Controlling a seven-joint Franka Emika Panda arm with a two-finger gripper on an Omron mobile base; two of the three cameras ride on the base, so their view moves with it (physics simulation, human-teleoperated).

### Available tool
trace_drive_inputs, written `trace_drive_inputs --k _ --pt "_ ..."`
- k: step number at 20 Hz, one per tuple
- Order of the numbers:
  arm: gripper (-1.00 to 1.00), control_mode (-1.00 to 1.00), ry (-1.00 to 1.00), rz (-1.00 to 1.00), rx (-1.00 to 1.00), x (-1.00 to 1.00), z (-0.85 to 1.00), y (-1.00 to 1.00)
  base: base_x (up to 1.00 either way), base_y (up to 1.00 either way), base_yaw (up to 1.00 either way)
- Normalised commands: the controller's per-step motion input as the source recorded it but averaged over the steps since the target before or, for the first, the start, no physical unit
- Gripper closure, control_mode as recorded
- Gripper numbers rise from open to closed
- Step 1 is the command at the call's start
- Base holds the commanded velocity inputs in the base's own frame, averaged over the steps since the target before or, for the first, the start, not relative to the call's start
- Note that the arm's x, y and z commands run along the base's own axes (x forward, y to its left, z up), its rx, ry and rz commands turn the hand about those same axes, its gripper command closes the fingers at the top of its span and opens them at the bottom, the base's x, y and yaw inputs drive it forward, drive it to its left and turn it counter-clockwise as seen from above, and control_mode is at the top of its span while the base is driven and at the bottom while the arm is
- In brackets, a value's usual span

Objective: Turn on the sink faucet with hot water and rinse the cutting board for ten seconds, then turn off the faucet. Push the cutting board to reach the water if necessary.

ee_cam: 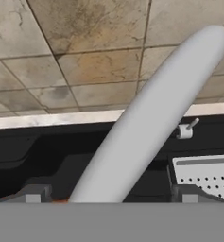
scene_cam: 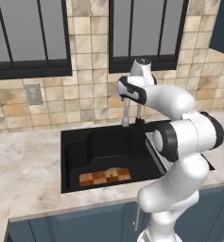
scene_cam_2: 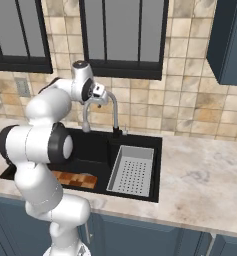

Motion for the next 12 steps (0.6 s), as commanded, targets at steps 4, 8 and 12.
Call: trace_drive_inputs --k 4,8,12 --pt "-1.00 -1.00 0.00 -0.02 0.00 0.31 -0.11 0.30 0.00 0.00 0.00" --pt "-1.00 -1.00 0.00 0.00 0.00 0.23 -0.14 0.27 0.00 0.00 0.00" --pt "-1.00 -1.00 0.00 0.00 0.00 0.25 -0.10 0.27 0.00 0.00 0.00"
